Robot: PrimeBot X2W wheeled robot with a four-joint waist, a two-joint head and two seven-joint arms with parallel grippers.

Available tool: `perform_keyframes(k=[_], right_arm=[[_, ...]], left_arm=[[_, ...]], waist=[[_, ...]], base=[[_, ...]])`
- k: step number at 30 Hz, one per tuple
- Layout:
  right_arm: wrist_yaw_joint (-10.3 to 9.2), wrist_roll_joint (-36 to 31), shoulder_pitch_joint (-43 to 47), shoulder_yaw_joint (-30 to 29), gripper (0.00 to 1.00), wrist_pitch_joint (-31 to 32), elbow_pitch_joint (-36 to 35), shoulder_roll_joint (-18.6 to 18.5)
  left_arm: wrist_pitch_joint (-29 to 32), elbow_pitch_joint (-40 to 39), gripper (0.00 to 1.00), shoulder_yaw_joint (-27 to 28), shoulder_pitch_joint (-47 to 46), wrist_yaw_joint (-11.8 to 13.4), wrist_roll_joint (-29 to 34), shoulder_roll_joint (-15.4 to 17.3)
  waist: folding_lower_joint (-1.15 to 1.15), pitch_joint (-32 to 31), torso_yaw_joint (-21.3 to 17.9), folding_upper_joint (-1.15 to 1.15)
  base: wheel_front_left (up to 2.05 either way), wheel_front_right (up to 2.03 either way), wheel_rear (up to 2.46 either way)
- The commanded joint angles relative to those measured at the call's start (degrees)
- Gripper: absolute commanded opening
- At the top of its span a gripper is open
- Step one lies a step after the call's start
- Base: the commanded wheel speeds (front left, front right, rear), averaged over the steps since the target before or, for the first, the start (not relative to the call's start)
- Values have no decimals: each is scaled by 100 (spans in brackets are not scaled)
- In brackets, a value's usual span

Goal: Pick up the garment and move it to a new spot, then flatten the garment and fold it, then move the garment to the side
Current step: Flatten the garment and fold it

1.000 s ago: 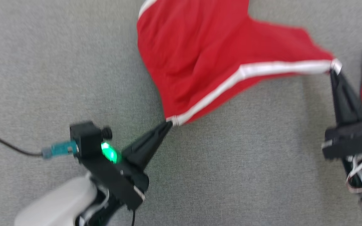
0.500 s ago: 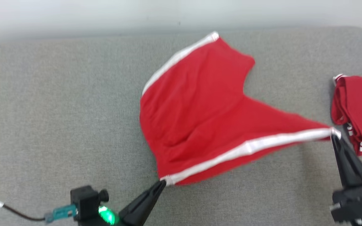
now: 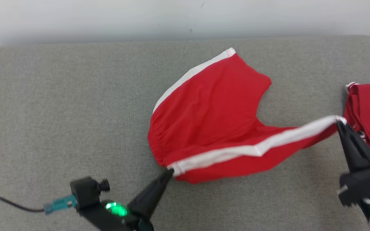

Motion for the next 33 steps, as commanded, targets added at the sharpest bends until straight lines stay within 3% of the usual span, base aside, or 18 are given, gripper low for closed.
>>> perform_keyframes(k=[1,6,14,23,33], right_arm=[[-16,32,-391,140,0,198,131,16],[-16,270,-1761,559,0,665,1014,-18],[-16,785,-3682,1236,0,742,2518,-91],[-16,1081,-5190,2099,0,683,3779,-51],[-16,1228,-6099,2873,0,316,4692,50]], left_arm=[[-7,149,0,135,-186,-25,-210,-135],[-54,710,0,641,-592,-26,-838,-688],[-100,1544,0,1073,-1250,-45,-1107,-1284],[-110,2066,0,1222,-1852,-40,-1061,-1628],[-101,2469,0,1128,-2133,-30,-921,-1788]], waist=[[0,180,101,0],[0,505,288,0],[0,983,688,0],[0,1471,950,0],[0,1701,1109,0]], base=[[0,0,0],[0,0,0],[0,0,0],[0,0,0],[0,0,0]])
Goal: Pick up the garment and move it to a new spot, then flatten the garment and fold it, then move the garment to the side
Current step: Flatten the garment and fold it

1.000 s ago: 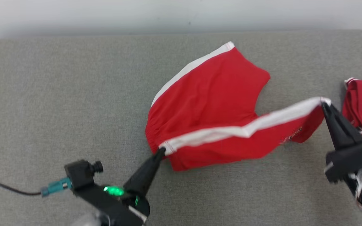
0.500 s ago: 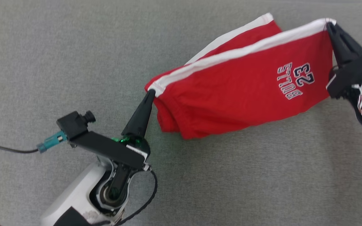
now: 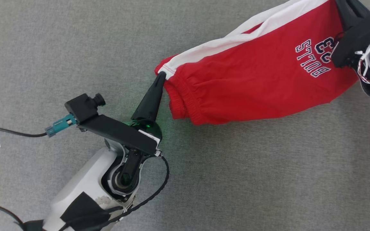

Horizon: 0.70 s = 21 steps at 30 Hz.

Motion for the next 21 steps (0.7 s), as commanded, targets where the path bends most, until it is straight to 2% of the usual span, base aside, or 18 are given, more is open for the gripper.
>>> perform_keyframes(k=[1,7,14,15,16,17,18,21], right_arm=[[-16,44,-94,69,0,-80,75,39],[-16,15,-387,571,0,-528,533,90],[-16,127,-577,813,0,-970,1129,172],[-16,153,-585,843,11,-1011,1204,191],[-16,188,-590,876,29,-1041,1263,215],[-16,213,-602,901,42,-1081,1328,235],[-16,185,-638,914,100,-1144,1396,240],[-16,142,-661,861,100,-1299,1538,361]], left_arm=[[-22,91,0,-3,-22,16,41,15],[-57,397,0,52,-59,18,395,-34],[-62,835,0,327,-13,20,747,-244],[-61,865,11,327,-4,20,779,-278],[-62,903,40,336,-2,20,822,-304],[-62,953,56,327,0,20,859,-319],[-63,1011,100,354,-13,20,937,-319],[-62,1150,100,502,-2,34,1141,-373]], waist=[[-1,63,68,-1],[-1,52,119,-1],[-1,-2,155,-1],[-1,-11,158,-1],[-1,-20,158,-1],[-1,-34,153,-1],[-1,-48,144,-1],[-1,-125,100,-1]], base=[[0,0,0],[0,0,0],[0,0,0],[0,0,0],[0,0,0],[0,0,0],[0,0,0],[0,0,0]])
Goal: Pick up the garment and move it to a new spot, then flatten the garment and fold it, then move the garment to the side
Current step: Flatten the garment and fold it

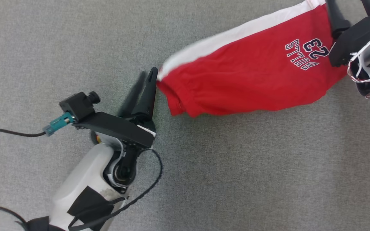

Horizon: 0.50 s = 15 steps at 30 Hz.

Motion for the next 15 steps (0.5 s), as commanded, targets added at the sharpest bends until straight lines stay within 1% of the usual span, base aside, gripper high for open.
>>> perform_keyframes(k=[1,2,4,9,13,14,15], right_arm=[[-16,-46,-21,-30,100,-56,22,63],[-16,-104,32,-149,100,-94,-16,35],[-16,-202,176,-429,100,-90,-279,-33],[-16,-455,1160,-1117,100,-90,-1002,-59],[-16,-539,2026,-1399,100,-91,-1365,-82],[-16,-539,2026,-1399,100,-91,-1365,-82],[-16,-533,2184,-1463,100,-92,-1429,-97]], left_arm=[[-11,147,100,72,119,79,192,57],[-12,132,100,226,161,170,671,96],[-12,-6,100,433,287,291,1247,110],[-12,-778,100,1059,1098,631,2769,42],[-12,-1548,100,1463,1940,838,3730,-114],[-12,-1548,100,1463,1940,838,3730,-114],[-12,-1707,100,1529,2131,872,3923,-147]], waist=[[0,-76,-46,-1],[0,-169,-88,-1],[0,-284,-134,-1],[0,-608,-212,-1],[0,-844,-218,-1],[0,-844,-218,-1],[0,-881,-210,-1]], base=[[0,0,0],[0,0,0],[0,0,0],[0,0,0],[0,0,0],[0,0,0],[0,0,0]])
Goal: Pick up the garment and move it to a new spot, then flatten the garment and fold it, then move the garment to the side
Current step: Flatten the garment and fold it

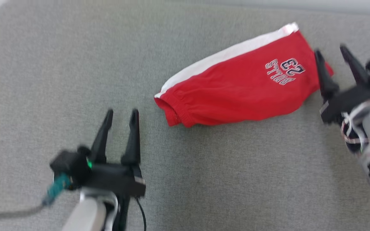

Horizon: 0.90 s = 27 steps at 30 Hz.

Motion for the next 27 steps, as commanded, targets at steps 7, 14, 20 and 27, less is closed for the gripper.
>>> perform_keyframes(k=[7,14,20,27], right_arm=[[-16,214,587,-278,100,-20,89,-32],[-16,722,274,-503,100,143,701,33],[-16,884,-164,-694,100,475,1481,83],[-16,1261,-434,-954,74,961,2205,354]], left_arm=[[-15,-851,100,135,954,31,935,-199],[-15,-1217,100,119,1335,-107,1342,-423],[-15,-1173,100,41,1336,-231,1461,-529],[-15,-1123,100,64,1273,-263,1534,-562]], waist=[[1,-206,134,0],[1,-79,499,0],[1,-2,798,0],[1,-44,914,0]], base=[[0,0,0],[0,0,0],[0,0,0],[0,0,0]])
